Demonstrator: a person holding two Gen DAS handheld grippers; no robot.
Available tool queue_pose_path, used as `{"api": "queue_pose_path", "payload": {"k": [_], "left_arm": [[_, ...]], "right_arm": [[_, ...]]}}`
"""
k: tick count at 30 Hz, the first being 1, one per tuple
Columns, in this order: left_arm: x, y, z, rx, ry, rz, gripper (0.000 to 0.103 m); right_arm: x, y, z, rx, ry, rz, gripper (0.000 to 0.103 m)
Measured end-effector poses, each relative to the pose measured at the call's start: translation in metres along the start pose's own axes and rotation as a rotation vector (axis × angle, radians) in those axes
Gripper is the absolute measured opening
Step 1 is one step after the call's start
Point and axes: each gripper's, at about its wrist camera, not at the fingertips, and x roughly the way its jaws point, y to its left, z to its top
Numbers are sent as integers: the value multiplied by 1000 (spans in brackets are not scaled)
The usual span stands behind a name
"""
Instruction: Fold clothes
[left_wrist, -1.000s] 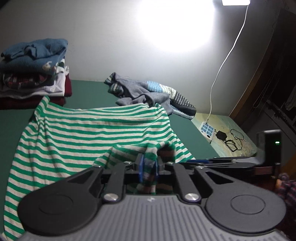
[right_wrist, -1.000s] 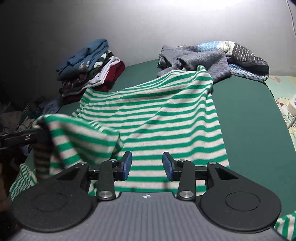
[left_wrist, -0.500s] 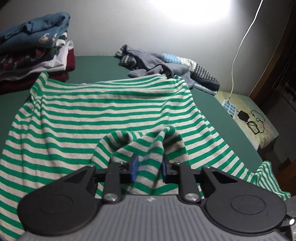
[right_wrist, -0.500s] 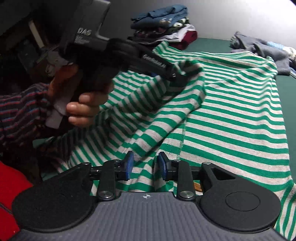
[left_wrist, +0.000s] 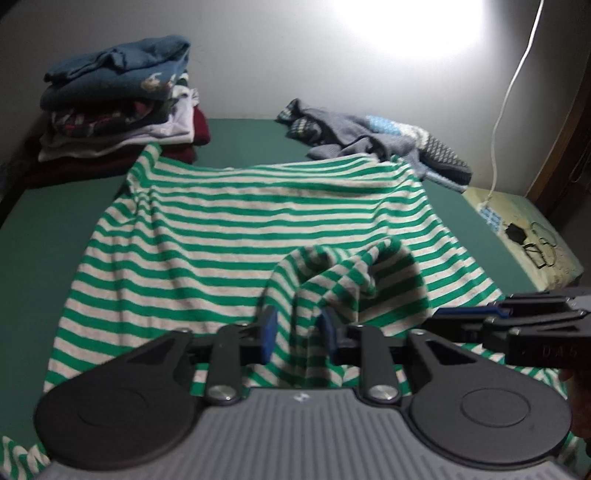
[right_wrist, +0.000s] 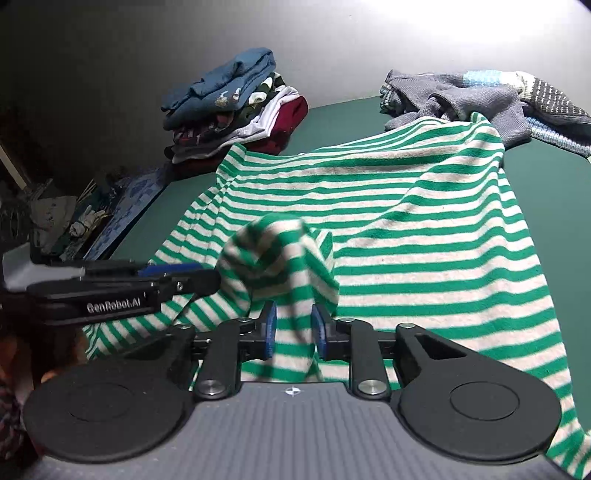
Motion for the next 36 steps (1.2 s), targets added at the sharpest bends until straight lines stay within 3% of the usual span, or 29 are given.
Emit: {"api": "queue_pose_path", "payload": {"k": [2, 4, 7, 8, 10, 13, 16, 18, 20, 22, 25, 29, 33, 36], "left_arm": [[10, 8, -6, -9, 15, 75, 22], [12, 13, -10, -10, 22, 93, 34], [-11, 11, -9, 9, -31, 86, 34], [-16, 9, -8, 10, -39, 68, 37], [-24, 6, -7, 11, -51, 25, 46], [-35, 1, -5, 12, -70, -39, 46], [-38, -5, -5, 24, -71, -82, 45], [-23, -9, -9, 50, -41, -45, 44], [-9, -10, -14, 66, -12, -13, 43], [-1, -8, -19, 78, 10, 18, 43], [1, -5, -26, 95, 24, 44, 44], [-20, -1, -26, 114, -4, 57, 45], [-52, -2, -28, 164, -50, 62, 47], [-74, -2, -34, 178, -62, 12, 48]], "right_arm": [[11, -2, 6, 22, 8, -30, 19], [23, -5, 11, 44, 16, -59, 19], [14, 2, 16, 12, -30, -53, 20], [5, 8, 17, -22, -59, -41, 21], [-8, 18, 19, -94, -79, -11, 35], [-11, 23, 24, -110, -93, 38, 38], [3, 25, 31, -101, -83, 86, 30], [27, 24, 35, -74, -45, 77, 13], [51, 13, 39, 4, -7, 56, 6], [75, 2, 42, 79, 28, 15, 2], [88, -1, 42, 90, 23, 19, 0], [74, 4, 43, 32, 12, -4, 0], [27, 13, 31, -61, -49, -47, 20], [10, 17, 13, -75, 23, 56, 20]]}}
